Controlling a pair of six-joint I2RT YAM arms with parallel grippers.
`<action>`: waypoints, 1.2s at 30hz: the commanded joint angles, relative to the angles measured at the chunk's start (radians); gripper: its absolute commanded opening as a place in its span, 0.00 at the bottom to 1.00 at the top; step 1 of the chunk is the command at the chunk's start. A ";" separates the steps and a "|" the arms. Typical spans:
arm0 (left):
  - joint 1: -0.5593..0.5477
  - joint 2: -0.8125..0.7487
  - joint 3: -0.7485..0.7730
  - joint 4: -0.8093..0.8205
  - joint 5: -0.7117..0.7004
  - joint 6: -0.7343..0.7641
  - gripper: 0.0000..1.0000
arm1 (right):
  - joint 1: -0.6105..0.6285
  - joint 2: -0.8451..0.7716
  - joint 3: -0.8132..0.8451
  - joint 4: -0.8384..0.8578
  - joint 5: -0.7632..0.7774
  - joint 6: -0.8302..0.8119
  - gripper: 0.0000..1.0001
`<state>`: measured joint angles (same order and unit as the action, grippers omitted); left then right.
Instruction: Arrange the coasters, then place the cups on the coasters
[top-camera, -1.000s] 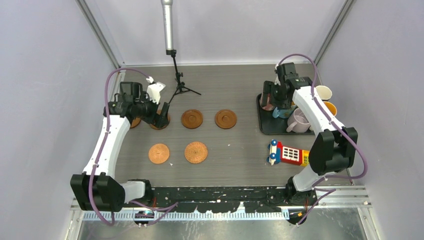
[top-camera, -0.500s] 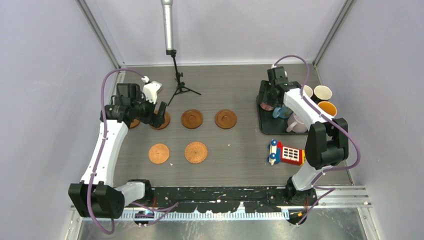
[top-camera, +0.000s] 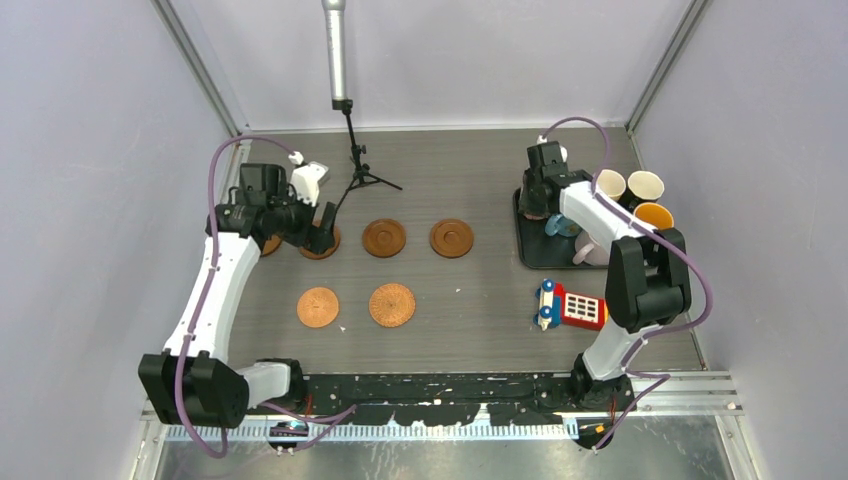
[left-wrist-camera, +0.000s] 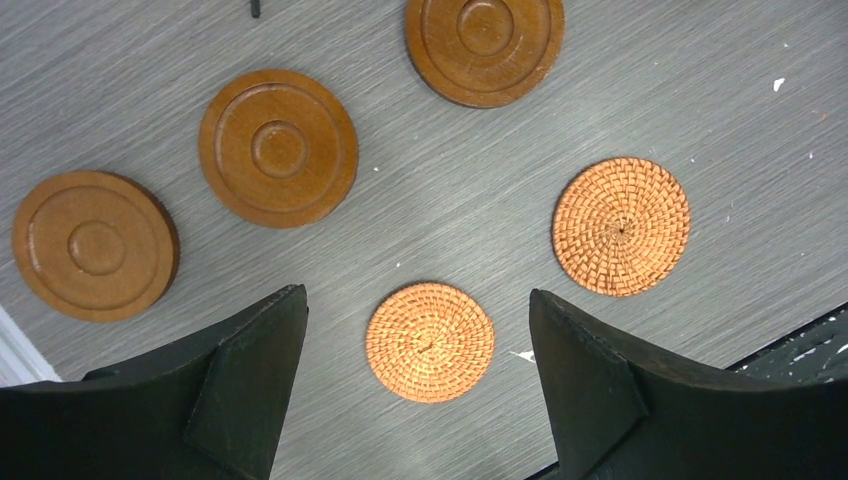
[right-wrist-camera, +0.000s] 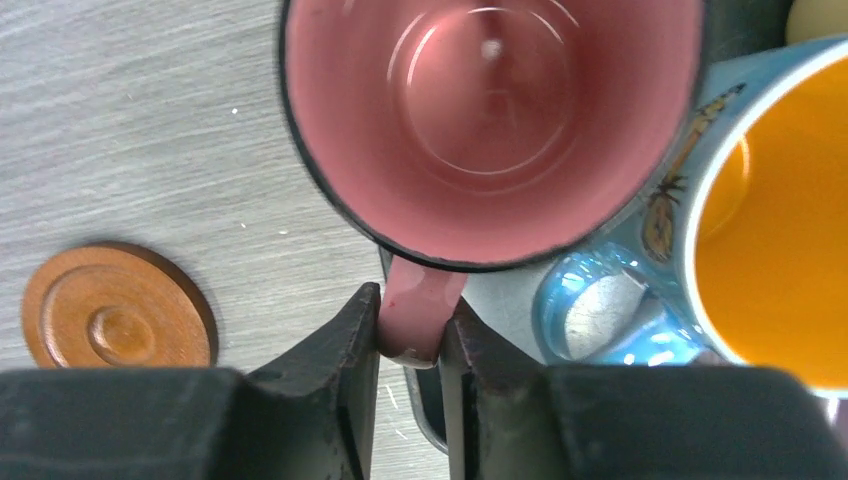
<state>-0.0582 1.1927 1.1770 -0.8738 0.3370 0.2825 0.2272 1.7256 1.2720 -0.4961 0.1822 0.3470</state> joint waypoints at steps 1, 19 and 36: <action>-0.032 0.025 0.051 0.022 0.026 -0.022 0.83 | 0.011 -0.084 -0.039 0.034 0.023 0.010 0.26; -0.302 0.222 0.152 0.100 0.049 -0.144 0.83 | 0.012 -0.275 -0.213 -0.028 -0.032 0.084 0.17; -0.492 0.486 0.345 0.238 0.028 -0.318 0.80 | 0.015 -0.374 -0.355 -0.058 -0.067 0.063 0.43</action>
<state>-0.5453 1.6653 1.4662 -0.6910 0.3676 0.0170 0.2367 1.3689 0.9234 -0.5415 0.1364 0.4000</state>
